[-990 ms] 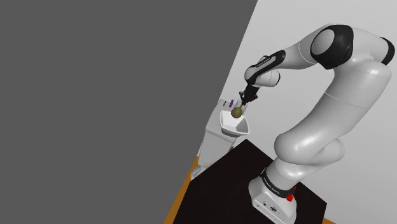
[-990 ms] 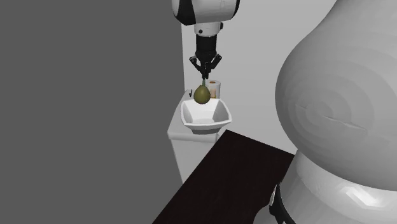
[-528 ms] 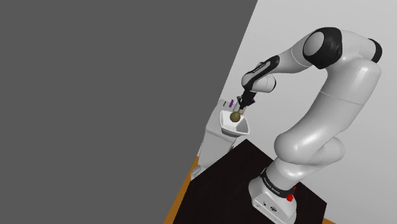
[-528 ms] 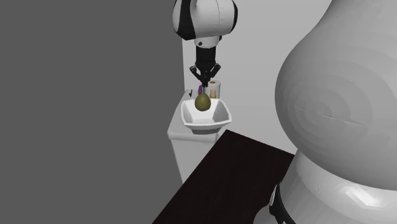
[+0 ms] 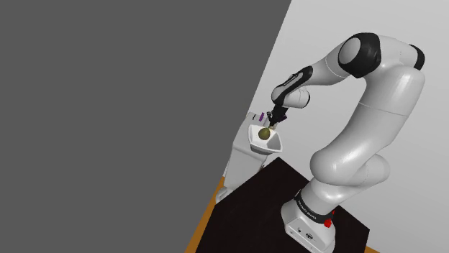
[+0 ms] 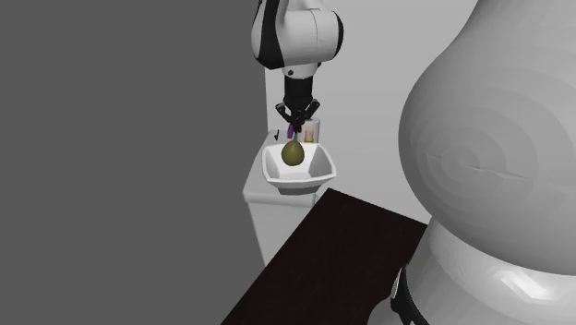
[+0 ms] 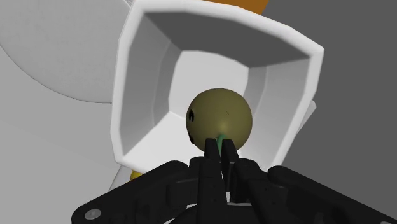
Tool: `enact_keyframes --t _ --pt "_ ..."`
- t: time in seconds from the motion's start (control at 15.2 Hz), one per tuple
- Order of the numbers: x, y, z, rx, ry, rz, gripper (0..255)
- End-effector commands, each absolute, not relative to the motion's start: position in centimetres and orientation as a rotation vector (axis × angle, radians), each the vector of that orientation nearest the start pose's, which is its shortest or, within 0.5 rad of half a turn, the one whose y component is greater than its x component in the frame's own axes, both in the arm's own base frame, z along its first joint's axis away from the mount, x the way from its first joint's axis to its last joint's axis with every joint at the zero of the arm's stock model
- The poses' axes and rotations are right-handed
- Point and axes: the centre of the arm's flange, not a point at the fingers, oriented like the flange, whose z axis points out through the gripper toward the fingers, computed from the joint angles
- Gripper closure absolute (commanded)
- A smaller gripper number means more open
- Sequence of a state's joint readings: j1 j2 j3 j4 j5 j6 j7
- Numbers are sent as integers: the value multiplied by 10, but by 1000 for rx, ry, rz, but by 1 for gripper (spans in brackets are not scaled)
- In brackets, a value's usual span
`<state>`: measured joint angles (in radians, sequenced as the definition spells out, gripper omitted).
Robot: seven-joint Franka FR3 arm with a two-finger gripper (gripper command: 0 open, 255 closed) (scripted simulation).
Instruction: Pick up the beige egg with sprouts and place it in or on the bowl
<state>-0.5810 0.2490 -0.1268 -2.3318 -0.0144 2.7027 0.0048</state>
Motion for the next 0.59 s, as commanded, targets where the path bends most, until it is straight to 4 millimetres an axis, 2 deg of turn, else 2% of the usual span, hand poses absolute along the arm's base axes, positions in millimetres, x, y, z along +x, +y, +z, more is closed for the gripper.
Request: enact_keyframes --t 0.0,0.07,0.13,0.46,0.53 --pt "404 -346 243 -3024 1094 -167 255" --pt "404 -346 243 -3024 1094 -167 255" --pt "404 -347 243 -3024 1094 -167 0" --pt "405 -347 243 -3024 1094 -167 0" --pt "404 -345 256 -3024 1094 -167 0"
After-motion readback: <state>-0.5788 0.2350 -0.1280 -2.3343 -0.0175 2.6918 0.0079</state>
